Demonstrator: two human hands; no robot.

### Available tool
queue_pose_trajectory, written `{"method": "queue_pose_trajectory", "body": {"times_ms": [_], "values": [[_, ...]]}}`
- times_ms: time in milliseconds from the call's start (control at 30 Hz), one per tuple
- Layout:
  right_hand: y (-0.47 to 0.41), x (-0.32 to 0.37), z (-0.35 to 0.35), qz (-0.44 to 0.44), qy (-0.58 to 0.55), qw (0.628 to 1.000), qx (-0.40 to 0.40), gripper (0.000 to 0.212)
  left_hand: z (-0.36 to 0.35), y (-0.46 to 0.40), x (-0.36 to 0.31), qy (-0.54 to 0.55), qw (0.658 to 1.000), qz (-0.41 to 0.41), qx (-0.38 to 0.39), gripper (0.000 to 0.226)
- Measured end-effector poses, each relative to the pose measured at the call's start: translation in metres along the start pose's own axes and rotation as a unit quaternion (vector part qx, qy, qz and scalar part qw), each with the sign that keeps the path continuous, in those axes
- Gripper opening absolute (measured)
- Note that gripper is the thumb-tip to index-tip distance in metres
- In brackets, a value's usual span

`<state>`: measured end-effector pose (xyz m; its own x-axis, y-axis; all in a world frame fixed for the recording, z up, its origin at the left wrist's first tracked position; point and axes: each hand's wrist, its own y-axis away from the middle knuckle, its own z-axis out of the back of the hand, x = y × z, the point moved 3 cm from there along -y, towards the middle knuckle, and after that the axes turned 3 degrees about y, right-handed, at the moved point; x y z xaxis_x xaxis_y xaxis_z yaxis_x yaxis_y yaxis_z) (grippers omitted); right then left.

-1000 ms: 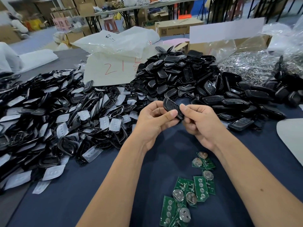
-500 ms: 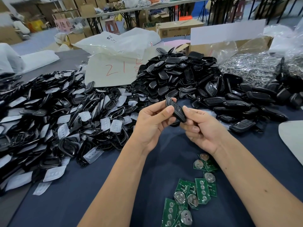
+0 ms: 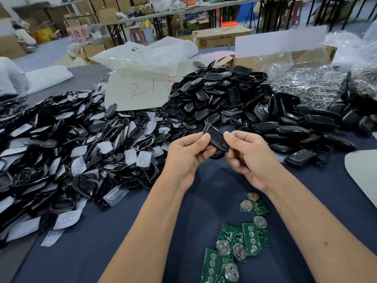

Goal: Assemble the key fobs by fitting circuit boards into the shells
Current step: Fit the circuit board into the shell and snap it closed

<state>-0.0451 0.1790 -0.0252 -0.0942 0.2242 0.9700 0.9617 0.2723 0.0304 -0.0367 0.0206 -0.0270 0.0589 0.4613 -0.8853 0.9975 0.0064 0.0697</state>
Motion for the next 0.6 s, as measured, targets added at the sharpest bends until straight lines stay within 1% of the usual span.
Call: {"method": "queue_pose_trajectory", "body": {"times_ms": [100,167,233,267,333,400,500,600], "values": [[0.0004,0.0005,-0.0025,0.019,0.026,0.999,0.032,0.029,0.0014,-0.0011,-0.0012,0.004,1.0,0.012,-0.013,0.023],[-0.0004,0.0001,-0.0026,0.043,0.047,0.998,0.032,0.022,0.0009,0.0001,-0.003,-0.002,1.0,0.013,-0.017,0.021],[-0.0007,-0.0007,-0.0014,0.063,0.072,0.995,0.017,0.009,0.001,0.0007,-0.0035,-0.013,0.999,0.012,-0.026,0.018],[-0.0011,-0.0019,-0.0007,0.067,0.081,0.994,0.008,0.008,0.0012,0.0008,-0.003,-0.019,0.999,0.012,-0.033,0.015],[-0.0024,-0.0048,0.0014,0.061,0.084,0.995,-0.008,0.02,0.0016,0.0003,-0.0008,-0.021,0.999,0.017,-0.044,0.011],[-0.0036,-0.006,0.003,0.056,0.082,0.995,-0.023,0.027,0.0012,0.0007,0.0007,-0.006,0.998,0.025,-0.051,0.013],[-0.0043,-0.0082,0.0028,0.05,0.082,0.995,-0.028,0.026,0.0013,0.0013,0.0015,0.0,0.997,0.029,-0.071,0.012],[-0.0032,-0.0092,-0.0006,0.043,0.085,0.995,-0.011,0.024,0.0009,0.0021,0.0008,-0.016,0.995,0.015,-0.096,0.013]]}}
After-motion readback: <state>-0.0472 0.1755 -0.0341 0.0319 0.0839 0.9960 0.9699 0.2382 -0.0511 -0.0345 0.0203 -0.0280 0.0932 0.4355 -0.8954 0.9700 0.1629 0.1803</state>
